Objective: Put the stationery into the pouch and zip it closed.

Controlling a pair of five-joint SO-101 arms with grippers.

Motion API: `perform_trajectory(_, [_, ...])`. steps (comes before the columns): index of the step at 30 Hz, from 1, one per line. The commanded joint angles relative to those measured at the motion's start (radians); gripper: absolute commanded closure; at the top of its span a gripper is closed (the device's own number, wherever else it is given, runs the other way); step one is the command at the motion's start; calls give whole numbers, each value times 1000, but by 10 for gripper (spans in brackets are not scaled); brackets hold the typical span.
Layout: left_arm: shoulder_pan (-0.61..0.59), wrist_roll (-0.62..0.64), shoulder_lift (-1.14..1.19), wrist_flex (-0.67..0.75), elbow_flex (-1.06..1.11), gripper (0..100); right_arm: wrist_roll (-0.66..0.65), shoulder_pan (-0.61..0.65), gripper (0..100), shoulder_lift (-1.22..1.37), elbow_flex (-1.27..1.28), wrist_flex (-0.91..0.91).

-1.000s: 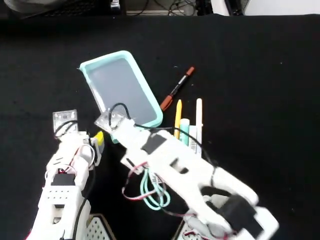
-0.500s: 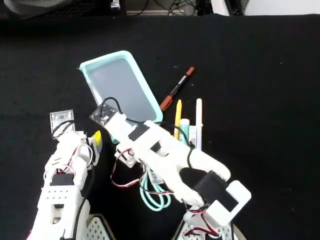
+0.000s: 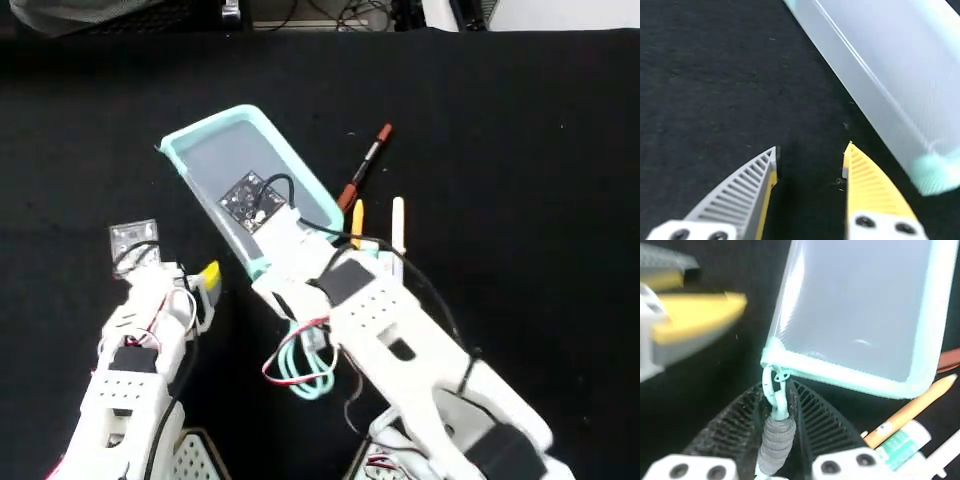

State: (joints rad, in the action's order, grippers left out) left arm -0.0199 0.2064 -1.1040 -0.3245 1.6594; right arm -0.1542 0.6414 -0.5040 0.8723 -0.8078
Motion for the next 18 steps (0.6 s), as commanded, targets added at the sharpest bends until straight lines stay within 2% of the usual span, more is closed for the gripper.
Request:
perform_trajectory(1, [28, 12, -5, -81, -117, 775, 3, -11, 986, -41, -30, -2])
perform_trajectory(5, [19, 14, -5, -325, -286, 774, 0, -11, 986, 1, -124, -21])
perform_trajectory(8, [-7, 6, -5, -473, -424, 774, -46, -11, 986, 24, -265, -124])
perform_trajectory(10, [-22, 3, -5, -517, -501, 767, -66, -11, 986, 28, -369, -195])
perform_trajectory(14, [-24, -20, -5, -528, -605, 669, -94, -11, 986, 36, -576, -302])
perform_trajectory(18, [-22, 55, -5, -532, -644, 682, -132, -9, 986, 38, -720, -371])
